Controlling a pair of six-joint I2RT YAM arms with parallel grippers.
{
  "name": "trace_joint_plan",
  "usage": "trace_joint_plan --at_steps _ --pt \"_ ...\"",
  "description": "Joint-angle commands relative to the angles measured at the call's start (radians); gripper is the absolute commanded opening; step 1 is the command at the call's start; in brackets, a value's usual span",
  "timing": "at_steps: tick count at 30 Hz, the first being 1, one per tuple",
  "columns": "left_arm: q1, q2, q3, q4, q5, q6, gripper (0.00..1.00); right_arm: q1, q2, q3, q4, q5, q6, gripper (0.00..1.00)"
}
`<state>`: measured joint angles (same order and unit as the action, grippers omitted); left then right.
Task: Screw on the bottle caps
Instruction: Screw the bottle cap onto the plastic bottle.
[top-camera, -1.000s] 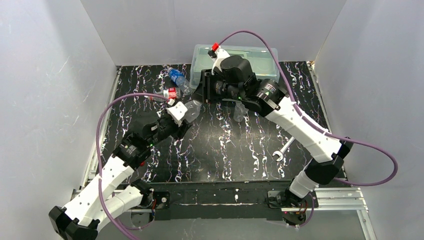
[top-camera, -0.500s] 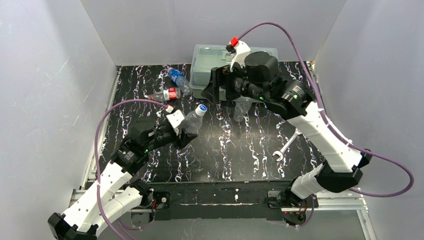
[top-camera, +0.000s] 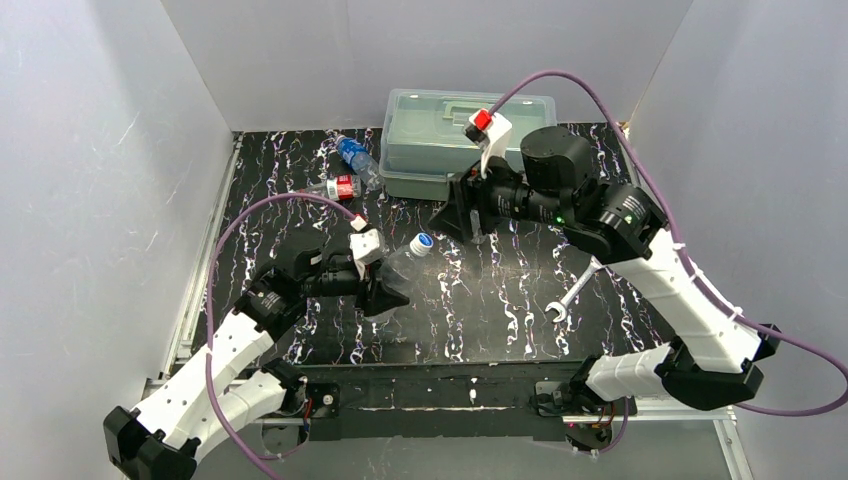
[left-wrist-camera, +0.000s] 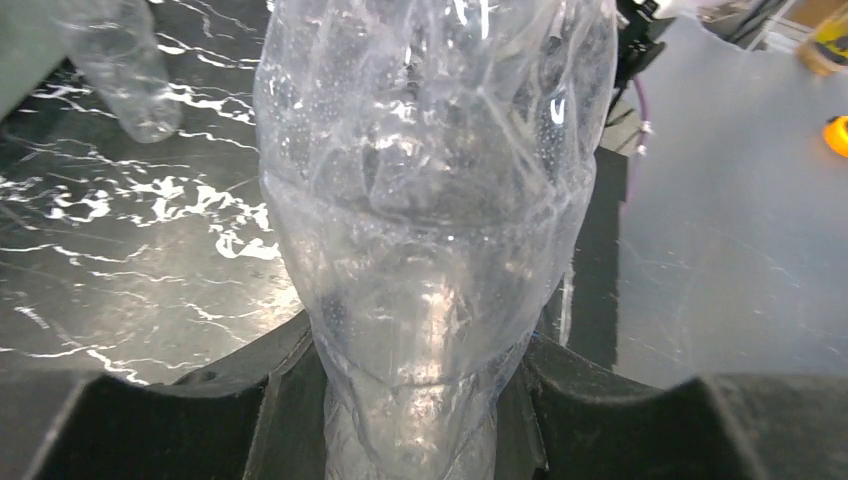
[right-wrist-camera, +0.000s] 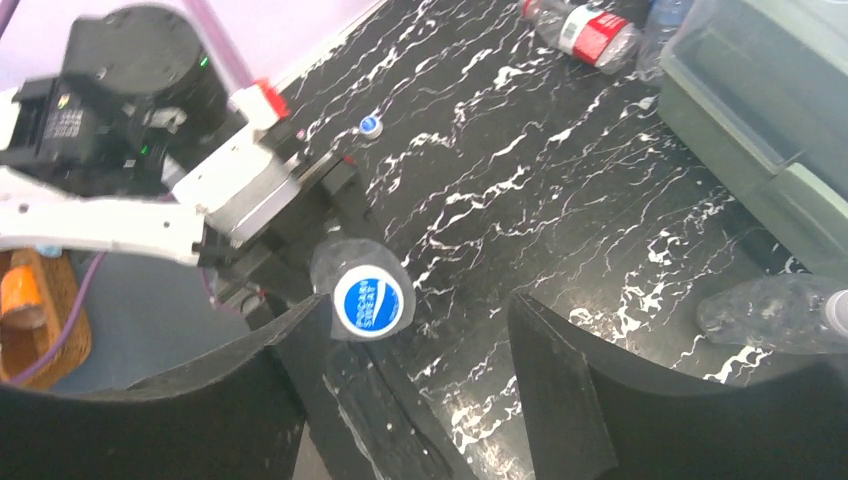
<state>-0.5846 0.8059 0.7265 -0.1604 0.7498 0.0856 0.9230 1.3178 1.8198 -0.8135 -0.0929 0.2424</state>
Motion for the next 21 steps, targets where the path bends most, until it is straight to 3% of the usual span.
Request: trace_joint_plan --at_steps 1,6,13,21 --pt "0.003 0.005 0.040 -0.008 0.154 -0.041 0.00 0.000 -0.068 -0.042 0.043 -0.134 -0.071 0.70" --pt "0.003 0.016 0.051 -0.002 0.210 -0.067 0.00 0.001 -0.061 -0.102 0.072 -0.282 -0.090 0.63" --pt "0.003 0.029 0.059 0.001 0.239 -0.078 0.00 0.002 -0.046 -0.129 0.111 -0.314 -0.096 0.63" --pt "0.003 0.023 0.060 -0.007 0.235 -0.073 0.00 0.002 -0.021 -0.141 0.130 -0.363 -0.085 0.52"
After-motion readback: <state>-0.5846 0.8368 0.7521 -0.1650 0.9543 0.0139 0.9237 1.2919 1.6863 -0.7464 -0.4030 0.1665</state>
